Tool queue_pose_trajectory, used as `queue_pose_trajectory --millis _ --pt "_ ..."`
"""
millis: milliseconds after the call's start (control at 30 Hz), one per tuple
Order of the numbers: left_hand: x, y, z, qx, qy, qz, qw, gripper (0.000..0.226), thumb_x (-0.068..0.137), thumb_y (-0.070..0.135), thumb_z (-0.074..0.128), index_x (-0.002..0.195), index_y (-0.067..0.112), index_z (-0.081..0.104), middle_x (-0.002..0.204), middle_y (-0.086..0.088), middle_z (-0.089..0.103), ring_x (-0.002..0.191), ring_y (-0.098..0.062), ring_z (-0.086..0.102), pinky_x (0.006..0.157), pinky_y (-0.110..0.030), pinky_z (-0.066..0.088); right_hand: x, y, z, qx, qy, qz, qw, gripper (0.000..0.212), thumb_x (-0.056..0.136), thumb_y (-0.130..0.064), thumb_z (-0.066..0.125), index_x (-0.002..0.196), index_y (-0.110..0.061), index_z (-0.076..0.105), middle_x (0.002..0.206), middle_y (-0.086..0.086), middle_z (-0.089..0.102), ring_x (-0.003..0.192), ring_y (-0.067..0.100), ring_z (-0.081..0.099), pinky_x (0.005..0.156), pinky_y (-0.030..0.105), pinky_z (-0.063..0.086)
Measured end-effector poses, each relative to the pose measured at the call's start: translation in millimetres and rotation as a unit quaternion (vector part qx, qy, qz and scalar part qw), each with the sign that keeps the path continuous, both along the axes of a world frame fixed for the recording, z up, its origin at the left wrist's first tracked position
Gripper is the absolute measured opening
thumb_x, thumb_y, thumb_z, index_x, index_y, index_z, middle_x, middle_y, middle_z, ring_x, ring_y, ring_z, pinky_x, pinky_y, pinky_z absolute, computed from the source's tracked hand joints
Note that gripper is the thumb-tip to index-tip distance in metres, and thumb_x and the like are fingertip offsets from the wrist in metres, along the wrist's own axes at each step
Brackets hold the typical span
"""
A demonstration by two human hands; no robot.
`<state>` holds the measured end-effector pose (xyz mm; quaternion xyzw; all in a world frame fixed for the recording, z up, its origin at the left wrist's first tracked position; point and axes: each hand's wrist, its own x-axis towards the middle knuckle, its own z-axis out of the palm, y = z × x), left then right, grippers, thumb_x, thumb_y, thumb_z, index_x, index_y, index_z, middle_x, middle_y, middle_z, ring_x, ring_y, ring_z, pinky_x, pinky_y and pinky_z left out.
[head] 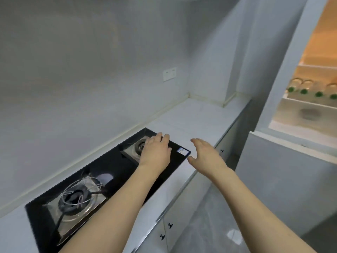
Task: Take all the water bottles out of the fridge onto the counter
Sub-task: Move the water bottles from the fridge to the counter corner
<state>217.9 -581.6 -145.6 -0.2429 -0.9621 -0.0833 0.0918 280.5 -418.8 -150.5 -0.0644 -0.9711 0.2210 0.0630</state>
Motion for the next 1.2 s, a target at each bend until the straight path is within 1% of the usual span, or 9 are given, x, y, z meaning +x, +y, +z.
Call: queue_pose_trajectory --millis 133,300,400,533,700,800,867,1033,1200 --pt "-10 65 0 -0.015 0.005 -0.06 0.998 0.047 0.099 0.03 0.045 0.142 0.012 0.037 0.148 -0.011 0.038 0.128 -0.03 0.042 0.108 -0.038 0.032 14 56 1 -0.016 0.006 -0.061 0.998 0.065 0.092 -0.025 0.055 0.149 -0.013 0.028 0.153 0.003 0.034 0.141 0.02 0.03 0.113 0.029 0.025" --pt "-24 147 -1 -0.005 0.005 -0.135 0.991 0.044 0.101 0.028 0.043 0.141 0.012 0.038 0.146 -0.011 0.04 0.126 -0.03 0.043 0.106 -0.035 0.032 17 128 -7 -0.03 0.002 -0.13 0.991 0.064 0.09 -0.023 0.055 0.148 -0.011 0.031 0.15 0.005 0.037 0.138 0.022 0.033 0.111 0.029 0.027" --pt "-41 196 -6 -0.001 0.003 -0.169 0.986 0.044 0.1 0.028 0.044 0.141 0.012 0.039 0.144 -0.01 0.041 0.123 -0.031 0.045 0.103 -0.035 0.034 8 166 -14 -0.043 -0.005 -0.167 0.985 0.065 0.09 -0.023 0.055 0.148 -0.012 0.029 0.15 0.006 0.036 0.137 0.023 0.034 0.109 0.031 0.031" --pt "-79 265 -16 0.001 -0.013 -0.204 0.979 0.04 0.099 0.026 0.046 0.136 0.012 0.043 0.138 -0.008 0.046 0.117 -0.029 0.048 0.1 -0.035 0.037 -19 224 -24 -0.065 -0.016 -0.207 0.976 0.069 0.092 -0.027 0.057 0.151 -0.013 0.024 0.153 0.007 0.032 0.14 0.024 0.03 0.111 0.031 0.027" --pt "-135 351 -18 0.024 -0.035 -0.237 0.971 0.042 0.099 0.026 0.047 0.138 0.01 0.043 0.141 -0.012 0.045 0.12 -0.032 0.048 0.101 -0.037 0.039 -63 301 -22 -0.067 -0.013 -0.254 0.965 0.065 0.093 -0.025 0.056 0.15 -0.015 0.026 0.155 0.003 0.031 0.141 0.02 0.028 0.111 0.028 0.025" --pt "-165 395 -15 0.033 -0.048 -0.254 0.965 0.042 0.099 0.027 0.047 0.137 0.012 0.043 0.138 -0.009 0.046 0.116 -0.029 0.049 0.095 -0.036 0.042 -87 343 -18 -0.057 -0.016 -0.28 0.958 0.065 0.092 -0.026 0.056 0.15 -0.015 0.027 0.155 0.001 0.031 0.142 0.018 0.028 0.112 0.027 0.024" --pt "-183 427 -12 0.042 -0.065 -0.27 0.96 0.044 0.1 0.028 0.046 0.141 0.012 0.04 0.142 -0.007 0.043 0.12 -0.029 0.048 0.095 -0.036 0.043 -99 374 -15 -0.055 -0.012 -0.301 0.952 0.065 0.092 -0.026 0.055 0.15 -0.016 0.027 0.155 0.001 0.031 0.142 0.019 0.029 0.112 0.028 0.026" --pt "-198 496 -2 0.066 -0.118 -0.31 0.941 0.045 0.1 0.028 0.044 0.142 0.012 0.04 0.143 -0.007 0.046 0.122 -0.026 0.049 0.097 -0.036 0.044 -102 439 0 -0.064 0.013 -0.364 0.929 0.064 0.093 -0.028 0.055 0.15 -0.015 0.028 0.155 0.0 0.031 0.142 0.019 0.03 0.113 0.032 0.026" --pt "-194 574 16 0.083 -0.164 -0.354 0.917 0.048 0.101 0.032 0.044 0.145 0.014 0.038 0.148 -0.006 0.043 0.13 -0.025 0.046 0.104 -0.036 0.039 -91 513 19 -0.073 0.051 -0.443 0.892 0.062 0.092 -0.025 0.055 0.148 -0.013 0.032 0.152 0.003 0.036 0.136 0.022 0.039 0.108 0.032 0.032"
